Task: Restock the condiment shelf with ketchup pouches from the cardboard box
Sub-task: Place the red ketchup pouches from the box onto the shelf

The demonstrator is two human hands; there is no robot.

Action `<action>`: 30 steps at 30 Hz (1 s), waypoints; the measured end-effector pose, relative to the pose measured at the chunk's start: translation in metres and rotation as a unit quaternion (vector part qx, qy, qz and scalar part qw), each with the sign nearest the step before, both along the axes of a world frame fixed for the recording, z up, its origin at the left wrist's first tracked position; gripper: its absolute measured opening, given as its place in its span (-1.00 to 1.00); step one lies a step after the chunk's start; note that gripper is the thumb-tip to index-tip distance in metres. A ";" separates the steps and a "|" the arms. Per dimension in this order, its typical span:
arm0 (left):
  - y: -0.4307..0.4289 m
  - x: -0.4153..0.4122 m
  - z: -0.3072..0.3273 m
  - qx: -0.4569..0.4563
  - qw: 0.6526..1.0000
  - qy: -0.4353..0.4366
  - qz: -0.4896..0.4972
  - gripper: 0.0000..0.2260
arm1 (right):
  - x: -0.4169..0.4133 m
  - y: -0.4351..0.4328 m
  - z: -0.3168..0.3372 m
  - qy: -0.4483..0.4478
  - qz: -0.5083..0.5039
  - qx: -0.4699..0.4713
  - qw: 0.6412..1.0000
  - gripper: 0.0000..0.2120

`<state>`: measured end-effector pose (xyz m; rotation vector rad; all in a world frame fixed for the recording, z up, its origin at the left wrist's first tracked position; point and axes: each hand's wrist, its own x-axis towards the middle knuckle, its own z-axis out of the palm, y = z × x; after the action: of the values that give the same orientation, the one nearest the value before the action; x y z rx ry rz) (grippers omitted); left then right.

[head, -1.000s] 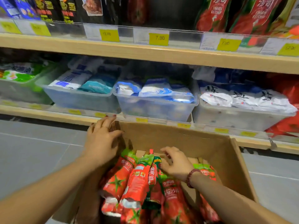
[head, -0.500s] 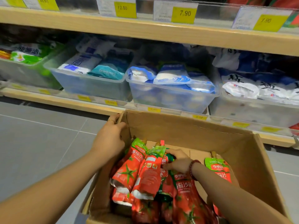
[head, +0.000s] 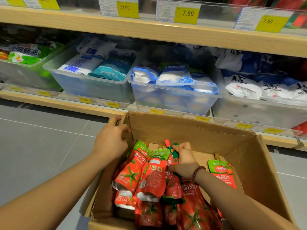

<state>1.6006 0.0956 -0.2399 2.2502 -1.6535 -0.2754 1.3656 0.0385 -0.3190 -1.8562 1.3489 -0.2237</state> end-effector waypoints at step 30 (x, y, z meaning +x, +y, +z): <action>-0.068 -0.105 0.127 -0.054 0.761 0.496 -0.414 -0.05 | -0.052 -0.030 0.255 -0.438 -0.072 -0.226 0.867 -0.45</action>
<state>1.4953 0.0280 -0.1127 0.7631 -1.7358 -1.2629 1.3139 0.0085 -0.0644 -1.6410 0.8003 -1.3814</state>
